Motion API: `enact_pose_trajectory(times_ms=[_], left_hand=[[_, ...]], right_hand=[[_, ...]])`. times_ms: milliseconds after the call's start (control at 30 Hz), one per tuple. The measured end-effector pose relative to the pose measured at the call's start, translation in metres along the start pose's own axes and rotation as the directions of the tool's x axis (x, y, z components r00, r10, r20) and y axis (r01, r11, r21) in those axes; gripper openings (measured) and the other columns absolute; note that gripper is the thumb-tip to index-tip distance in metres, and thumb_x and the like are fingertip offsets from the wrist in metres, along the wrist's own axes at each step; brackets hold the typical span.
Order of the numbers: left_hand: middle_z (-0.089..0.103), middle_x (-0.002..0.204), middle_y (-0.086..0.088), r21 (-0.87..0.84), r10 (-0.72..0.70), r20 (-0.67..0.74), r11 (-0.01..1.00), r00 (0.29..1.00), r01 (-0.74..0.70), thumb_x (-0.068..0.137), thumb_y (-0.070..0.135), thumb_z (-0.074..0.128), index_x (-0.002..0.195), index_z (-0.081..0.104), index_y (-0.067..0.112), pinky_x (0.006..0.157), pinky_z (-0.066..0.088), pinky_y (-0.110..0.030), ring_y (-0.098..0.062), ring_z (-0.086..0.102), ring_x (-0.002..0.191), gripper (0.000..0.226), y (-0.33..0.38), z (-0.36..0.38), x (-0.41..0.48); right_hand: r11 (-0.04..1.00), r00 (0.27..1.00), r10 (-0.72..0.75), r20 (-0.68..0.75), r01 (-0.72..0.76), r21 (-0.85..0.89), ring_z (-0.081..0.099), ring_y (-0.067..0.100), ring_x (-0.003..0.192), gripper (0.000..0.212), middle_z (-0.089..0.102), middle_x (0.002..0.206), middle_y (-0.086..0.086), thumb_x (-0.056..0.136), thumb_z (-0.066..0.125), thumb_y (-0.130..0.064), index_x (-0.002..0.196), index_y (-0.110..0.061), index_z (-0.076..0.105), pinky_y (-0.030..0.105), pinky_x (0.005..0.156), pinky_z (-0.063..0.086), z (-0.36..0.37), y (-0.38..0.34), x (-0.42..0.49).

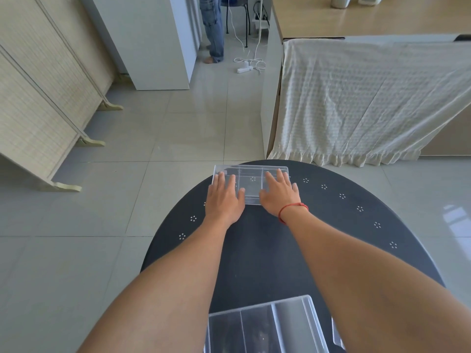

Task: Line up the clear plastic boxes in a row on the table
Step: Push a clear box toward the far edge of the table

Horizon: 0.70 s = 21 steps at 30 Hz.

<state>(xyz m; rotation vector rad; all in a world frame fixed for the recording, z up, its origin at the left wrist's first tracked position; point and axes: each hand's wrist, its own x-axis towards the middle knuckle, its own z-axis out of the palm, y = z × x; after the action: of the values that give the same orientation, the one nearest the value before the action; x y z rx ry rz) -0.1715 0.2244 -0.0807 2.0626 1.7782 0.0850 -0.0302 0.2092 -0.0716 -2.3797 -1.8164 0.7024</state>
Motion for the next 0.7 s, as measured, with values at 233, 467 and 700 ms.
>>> enact_pose_trajectory(times_ms=[233,467,700], left_hand=[[0.031,0.158,-0.007,-0.02,-0.058,0.041,0.998,0.997,0.059,0.104,0.034,0.028,0.145,0.04,0.008,0.116,0.024,-0.042,-0.024,0.014,0.151,0.051,0.001,-0.016,-0.072],[0.05,0.141,-0.007,-0.044,-0.168,0.084,0.984,0.982,0.172,0.097,0.044,0.042,0.138,0.048,0.01,0.103,0.038,-0.042,-0.025,0.035,0.138,0.054,0.002,-0.001,-0.17],[0.041,0.147,-0.008,0.002,-0.277,0.145,0.96,0.95,0.28,0.082,0.069,0.049,0.141,0.043,0.015,0.108,0.035,-0.044,-0.028,0.028,0.142,0.081,-0.011,0.027,-0.237]], right_hand=[[0.991,0.997,0.081,0.003,-0.081,0.104,0.039,0.031,0.132,0.036,0.046,0.138,0.013,0.092,0.046,-0.026,0.124,-0.009,0.052,0.046,0.111,0.032,-0.003,0.009,-0.074],[0.975,0.986,0.122,0.113,-0.141,0.172,0.042,0.033,0.134,0.049,0.043,0.143,0.011,0.094,0.049,-0.03,0.138,-0.008,0.045,0.046,0.109,0.037,0.017,0.024,-0.166],[0.906,0.926,0.239,0.291,-0.321,0.275,0.045,0.039,0.13,0.064,0.04,0.145,0.014,0.087,0.057,-0.035,0.141,-0.007,0.037,0.047,0.108,0.041,0.043,0.047,-0.219]])
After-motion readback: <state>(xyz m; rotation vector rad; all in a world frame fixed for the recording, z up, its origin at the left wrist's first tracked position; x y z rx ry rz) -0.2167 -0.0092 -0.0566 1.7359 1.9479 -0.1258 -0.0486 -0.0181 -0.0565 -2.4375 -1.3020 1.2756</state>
